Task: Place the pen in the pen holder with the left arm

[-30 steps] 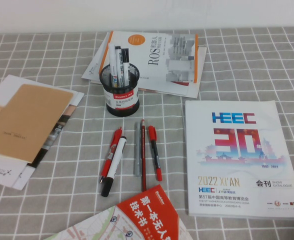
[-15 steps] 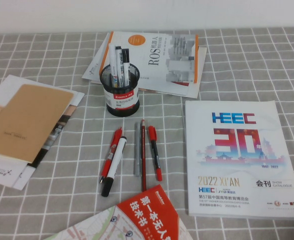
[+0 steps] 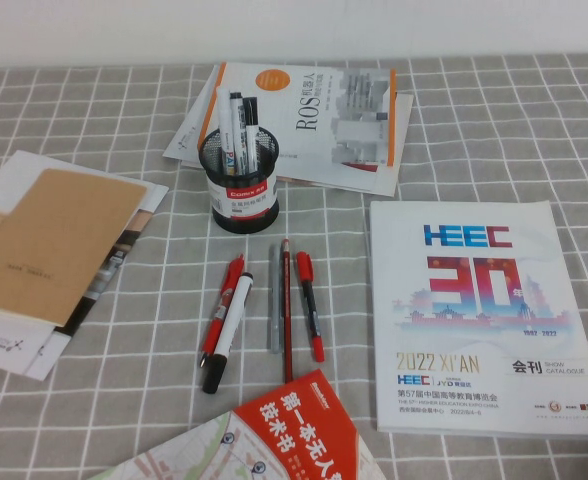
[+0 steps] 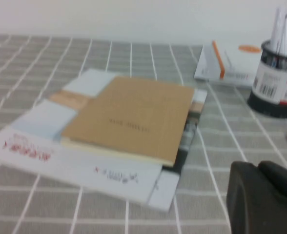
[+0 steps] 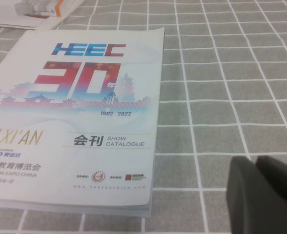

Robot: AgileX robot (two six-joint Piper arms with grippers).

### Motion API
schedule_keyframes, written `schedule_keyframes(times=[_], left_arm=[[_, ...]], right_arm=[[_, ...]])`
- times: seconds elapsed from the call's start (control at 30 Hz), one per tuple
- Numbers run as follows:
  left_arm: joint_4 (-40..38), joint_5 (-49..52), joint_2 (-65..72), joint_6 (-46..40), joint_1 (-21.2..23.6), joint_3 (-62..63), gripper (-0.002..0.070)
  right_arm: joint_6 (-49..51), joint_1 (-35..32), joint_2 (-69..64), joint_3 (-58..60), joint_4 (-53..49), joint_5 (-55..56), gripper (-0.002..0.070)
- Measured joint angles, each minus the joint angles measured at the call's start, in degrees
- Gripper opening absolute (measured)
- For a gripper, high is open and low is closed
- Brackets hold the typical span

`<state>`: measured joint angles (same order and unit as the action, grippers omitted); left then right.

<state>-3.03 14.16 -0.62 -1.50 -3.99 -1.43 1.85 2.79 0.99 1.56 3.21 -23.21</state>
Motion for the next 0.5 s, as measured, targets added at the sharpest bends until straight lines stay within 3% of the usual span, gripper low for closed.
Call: schedule_keyframes(times=[0.17, 0.5], left_arm=[[0.0, 6.5, 0.0, 0.0, 0.0, 0.0, -0.0003], [0.1, 7.9, 0.0, 0.0, 0.0, 0.0, -0.0003]], right_arm=[[0.0, 0.0, 0.0, 0.0, 0.0, 0.0, -0.0012], [0.0, 0.0, 0.0, 0.0, 0.1, 0.0, -0.0012]])
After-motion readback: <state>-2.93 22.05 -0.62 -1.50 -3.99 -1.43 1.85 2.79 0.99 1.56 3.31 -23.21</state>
